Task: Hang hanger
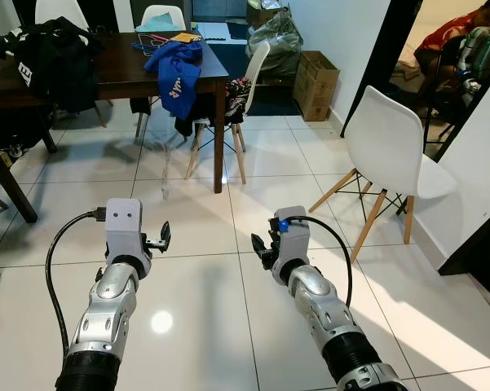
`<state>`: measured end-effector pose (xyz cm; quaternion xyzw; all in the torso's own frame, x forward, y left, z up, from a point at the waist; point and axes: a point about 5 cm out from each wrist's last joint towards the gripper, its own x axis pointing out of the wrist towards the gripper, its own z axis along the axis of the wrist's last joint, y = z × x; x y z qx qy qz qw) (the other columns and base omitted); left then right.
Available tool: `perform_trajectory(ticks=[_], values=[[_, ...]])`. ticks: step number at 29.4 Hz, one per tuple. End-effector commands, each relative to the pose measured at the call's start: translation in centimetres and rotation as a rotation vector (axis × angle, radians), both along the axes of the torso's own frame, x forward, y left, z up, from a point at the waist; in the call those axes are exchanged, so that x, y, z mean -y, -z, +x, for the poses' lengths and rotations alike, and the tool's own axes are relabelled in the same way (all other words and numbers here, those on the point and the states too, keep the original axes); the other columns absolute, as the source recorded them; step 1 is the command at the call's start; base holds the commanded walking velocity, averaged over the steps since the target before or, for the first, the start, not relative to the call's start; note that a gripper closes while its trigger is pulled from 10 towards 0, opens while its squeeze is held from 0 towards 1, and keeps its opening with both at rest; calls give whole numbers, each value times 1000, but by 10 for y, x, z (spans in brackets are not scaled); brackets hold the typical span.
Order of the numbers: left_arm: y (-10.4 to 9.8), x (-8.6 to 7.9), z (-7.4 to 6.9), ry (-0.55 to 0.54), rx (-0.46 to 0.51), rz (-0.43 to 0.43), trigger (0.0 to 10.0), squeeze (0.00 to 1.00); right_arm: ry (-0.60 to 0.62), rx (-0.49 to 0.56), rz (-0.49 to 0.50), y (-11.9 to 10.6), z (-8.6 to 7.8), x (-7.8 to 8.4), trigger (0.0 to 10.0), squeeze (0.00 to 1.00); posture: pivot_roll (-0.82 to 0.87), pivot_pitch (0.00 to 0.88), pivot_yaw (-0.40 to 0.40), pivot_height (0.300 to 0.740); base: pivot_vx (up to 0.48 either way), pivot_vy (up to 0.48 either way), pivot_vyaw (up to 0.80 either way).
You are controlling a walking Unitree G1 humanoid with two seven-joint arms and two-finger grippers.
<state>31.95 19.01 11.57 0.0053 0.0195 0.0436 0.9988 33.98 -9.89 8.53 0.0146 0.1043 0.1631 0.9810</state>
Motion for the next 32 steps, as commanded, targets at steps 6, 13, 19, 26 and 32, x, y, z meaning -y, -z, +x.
perform_trajectory(ticks=[6,13,19,26,32], values=[[-5,-10,0,-39,5,-15,10000,0,-1,-25,-23,5,-1,1,10000,0,14,109,-41,740,0,0,0],[-5,-8,4,-24,-9,-28,10000,0,-1,-29,-5,5,-1,0,10000,0,-4,140,-48,740,0,0,0],[-4,-2,2,-4,-13,-28,10000,0,-22,-20,-21,5,-1,0,10000,0,-5,133,-55,740,0,0,0],[-13,-6,1,-21,6,-45,10000,0,-34,20,24,-3,0,0,10000,0,-8,147,-56,740,37,0,0],[-15,-3,2,-21,8,-52,10000,0,-34,41,55,-10,3,1,10000,0,-19,104,-41,740,330,0,0]])
